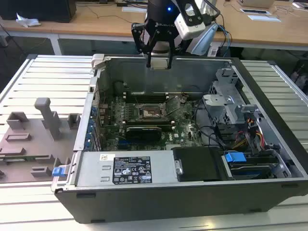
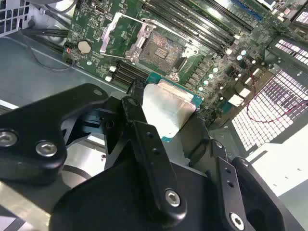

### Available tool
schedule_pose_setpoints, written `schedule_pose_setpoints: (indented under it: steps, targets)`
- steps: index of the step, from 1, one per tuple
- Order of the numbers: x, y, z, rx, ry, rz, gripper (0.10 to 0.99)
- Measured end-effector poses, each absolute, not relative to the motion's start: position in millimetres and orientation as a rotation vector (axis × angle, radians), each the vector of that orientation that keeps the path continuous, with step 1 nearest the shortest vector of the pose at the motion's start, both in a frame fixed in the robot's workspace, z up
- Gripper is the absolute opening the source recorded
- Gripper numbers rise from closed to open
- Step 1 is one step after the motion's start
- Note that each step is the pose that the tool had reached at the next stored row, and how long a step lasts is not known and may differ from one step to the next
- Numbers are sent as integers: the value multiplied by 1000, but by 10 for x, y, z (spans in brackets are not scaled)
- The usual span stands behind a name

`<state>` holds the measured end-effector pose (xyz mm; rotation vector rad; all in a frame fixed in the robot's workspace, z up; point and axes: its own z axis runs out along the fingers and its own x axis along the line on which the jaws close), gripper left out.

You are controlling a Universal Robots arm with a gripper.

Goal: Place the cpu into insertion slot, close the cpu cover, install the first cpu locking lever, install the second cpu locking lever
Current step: 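Place the cpu into insertion slot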

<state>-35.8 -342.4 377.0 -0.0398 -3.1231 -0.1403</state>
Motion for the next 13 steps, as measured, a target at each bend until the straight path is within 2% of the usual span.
schedule_pose_setpoints:
  steps: [13]
  targets:
    - [-357, -3424, 3706, -40, -3123, -140, 545]
